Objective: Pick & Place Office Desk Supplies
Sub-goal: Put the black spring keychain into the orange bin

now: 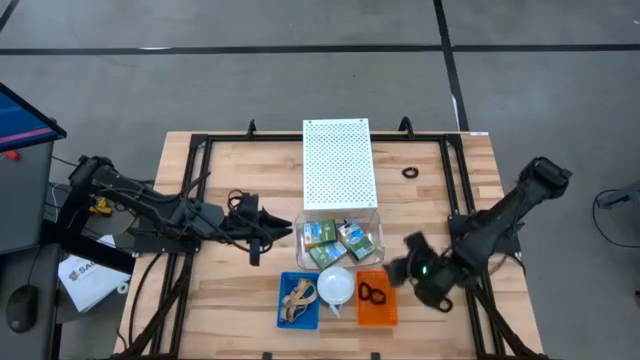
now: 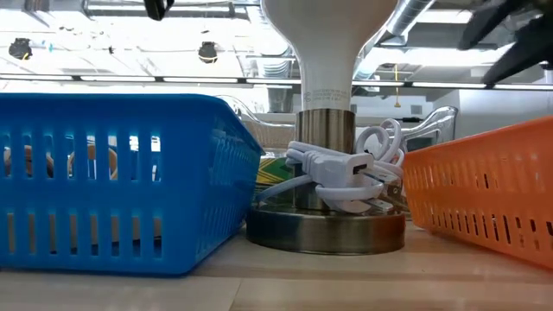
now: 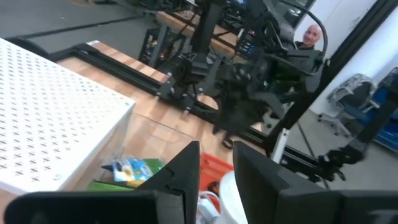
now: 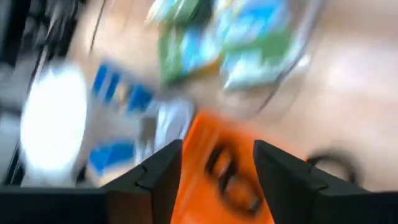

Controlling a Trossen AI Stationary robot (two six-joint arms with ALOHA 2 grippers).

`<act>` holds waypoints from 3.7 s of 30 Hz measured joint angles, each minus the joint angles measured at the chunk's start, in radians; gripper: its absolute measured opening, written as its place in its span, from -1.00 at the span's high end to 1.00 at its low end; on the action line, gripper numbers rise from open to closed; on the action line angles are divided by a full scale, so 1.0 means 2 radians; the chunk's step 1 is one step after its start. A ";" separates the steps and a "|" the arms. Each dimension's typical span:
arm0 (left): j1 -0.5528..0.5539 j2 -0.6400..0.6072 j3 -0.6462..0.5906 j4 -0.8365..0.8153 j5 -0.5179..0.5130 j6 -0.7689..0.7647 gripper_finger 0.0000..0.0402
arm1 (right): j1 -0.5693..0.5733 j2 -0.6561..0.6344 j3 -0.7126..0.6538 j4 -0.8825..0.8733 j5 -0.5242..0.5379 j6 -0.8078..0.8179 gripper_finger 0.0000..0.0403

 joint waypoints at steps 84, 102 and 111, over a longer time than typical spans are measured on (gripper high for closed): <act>0.121 -0.063 0.000 0.071 -0.017 0.091 0.56 | -0.687 0.073 -0.053 -0.014 -0.197 -0.543 0.98; 0.120 -0.064 0.000 0.070 -0.017 0.093 0.56 | -0.251 -0.201 -0.024 -0.131 -0.091 -0.148 1.00; 0.120 -0.064 0.000 0.070 -0.015 0.094 0.56 | -0.092 -0.052 0.091 -0.158 -0.087 -0.023 1.00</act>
